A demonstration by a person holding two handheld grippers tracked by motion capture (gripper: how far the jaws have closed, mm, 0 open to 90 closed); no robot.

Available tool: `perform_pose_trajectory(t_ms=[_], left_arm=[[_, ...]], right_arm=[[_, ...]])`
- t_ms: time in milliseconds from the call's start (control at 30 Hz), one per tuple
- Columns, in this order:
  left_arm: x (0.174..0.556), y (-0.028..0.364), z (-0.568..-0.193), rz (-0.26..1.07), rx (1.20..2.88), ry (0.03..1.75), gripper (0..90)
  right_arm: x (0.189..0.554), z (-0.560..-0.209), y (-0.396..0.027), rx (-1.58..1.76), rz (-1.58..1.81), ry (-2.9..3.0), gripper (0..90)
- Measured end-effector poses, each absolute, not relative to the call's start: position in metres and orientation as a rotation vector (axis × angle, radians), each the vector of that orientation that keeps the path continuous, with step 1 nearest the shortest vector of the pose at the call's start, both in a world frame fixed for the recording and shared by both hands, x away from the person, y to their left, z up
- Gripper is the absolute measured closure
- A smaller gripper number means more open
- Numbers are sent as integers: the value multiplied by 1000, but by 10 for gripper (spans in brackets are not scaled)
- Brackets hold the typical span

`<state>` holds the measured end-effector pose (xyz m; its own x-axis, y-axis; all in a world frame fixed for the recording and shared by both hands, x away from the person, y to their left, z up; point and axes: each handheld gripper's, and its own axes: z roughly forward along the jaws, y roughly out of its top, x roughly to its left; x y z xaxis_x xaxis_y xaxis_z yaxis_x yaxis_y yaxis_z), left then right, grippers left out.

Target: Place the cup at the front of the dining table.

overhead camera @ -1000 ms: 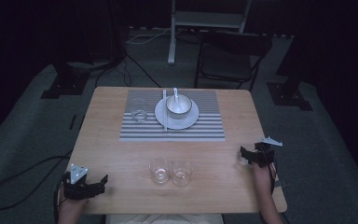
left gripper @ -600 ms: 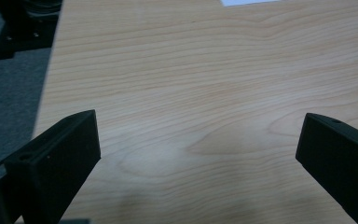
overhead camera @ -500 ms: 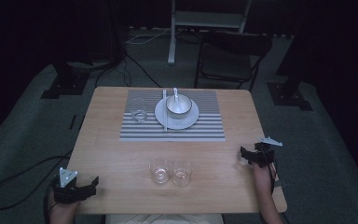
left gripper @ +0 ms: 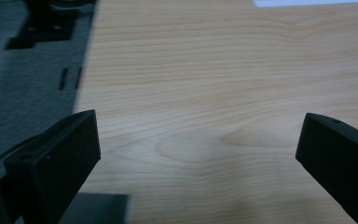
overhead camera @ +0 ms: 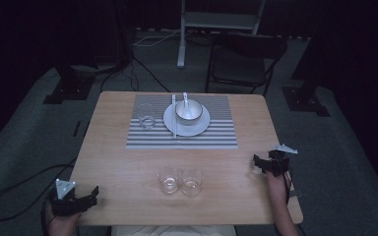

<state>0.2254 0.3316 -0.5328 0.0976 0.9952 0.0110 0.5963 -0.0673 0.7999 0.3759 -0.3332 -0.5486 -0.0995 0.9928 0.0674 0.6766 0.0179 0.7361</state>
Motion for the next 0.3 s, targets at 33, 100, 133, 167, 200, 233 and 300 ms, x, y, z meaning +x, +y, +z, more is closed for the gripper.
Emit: perform_pose_trajectory(t_ms=[33, 100, 133, 167, 200, 233, 300], left_arm=[[225, 334, -532, 798, 1728, 1576, 4], [225, 337, -533, 805, 1711, 1598, 4], [225, 338, -533, 803, 1711, 1609, 4], [225, 338, -533, 810, 1709, 1623, 4], [225, 339, -534, 812, 1714, 1632, 4], [226, 339, -534, 813, 1717, 1642, 4], [227, 339, -535, 824, 1729, 1661, 4]], right_arm=[[376, -549, -333, 1700, 870, 1824, 135], [376, -549, -333, 1700, 869, 1825, 135], [376, -549, -333, 1700, 869, 1825, 135], [376, -549, -333, 1700, 869, 1825, 135], [376, -549, -333, 1700, 869, 1825, 135], [376, -549, -333, 1701, 869, 1826, 135], [376, -549, -333, 1701, 870, 1826, 135]])
